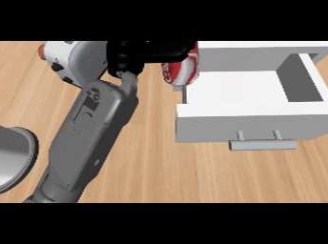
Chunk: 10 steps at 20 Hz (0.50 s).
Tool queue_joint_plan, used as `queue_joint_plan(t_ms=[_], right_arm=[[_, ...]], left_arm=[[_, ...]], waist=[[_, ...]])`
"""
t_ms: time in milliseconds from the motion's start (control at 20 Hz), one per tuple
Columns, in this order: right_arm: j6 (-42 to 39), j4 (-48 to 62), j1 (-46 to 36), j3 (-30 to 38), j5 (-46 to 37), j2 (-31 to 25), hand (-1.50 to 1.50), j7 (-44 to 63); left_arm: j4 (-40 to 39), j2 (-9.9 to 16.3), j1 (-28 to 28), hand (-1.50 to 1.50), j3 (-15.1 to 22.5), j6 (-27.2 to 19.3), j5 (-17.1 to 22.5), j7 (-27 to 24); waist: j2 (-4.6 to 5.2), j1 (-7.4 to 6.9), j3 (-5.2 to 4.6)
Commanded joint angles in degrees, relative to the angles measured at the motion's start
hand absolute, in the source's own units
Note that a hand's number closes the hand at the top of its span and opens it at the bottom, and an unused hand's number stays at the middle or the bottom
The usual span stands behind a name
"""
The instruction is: Pick up the can, place it into the drawer and close the drawer
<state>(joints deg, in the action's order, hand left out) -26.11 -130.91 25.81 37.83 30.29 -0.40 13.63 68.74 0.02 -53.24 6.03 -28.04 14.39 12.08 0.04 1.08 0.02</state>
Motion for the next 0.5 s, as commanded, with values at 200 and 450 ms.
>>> queue_joint_plan(t_ms=[200, 450], right_arm=[[1.0, 0.3, -0.7, -1.2, -0.5, 0.4, -1.50, -1.3], [-1.1, 5.5, -4.6, 1.3, -0.5, -2.2, -1.50, -1.2]], left_arm=[[-13.0, 0.0, -10.1, 1.50, 3.1, -5.3, 5.7, -6.1], [-18.9, 0.0, -17.6, 1.50, 2.8, -5.1, 8.1, -4.4]], waist=[[0.19, 0.89, 0.02], [0.21, 0.54, 0.03]])
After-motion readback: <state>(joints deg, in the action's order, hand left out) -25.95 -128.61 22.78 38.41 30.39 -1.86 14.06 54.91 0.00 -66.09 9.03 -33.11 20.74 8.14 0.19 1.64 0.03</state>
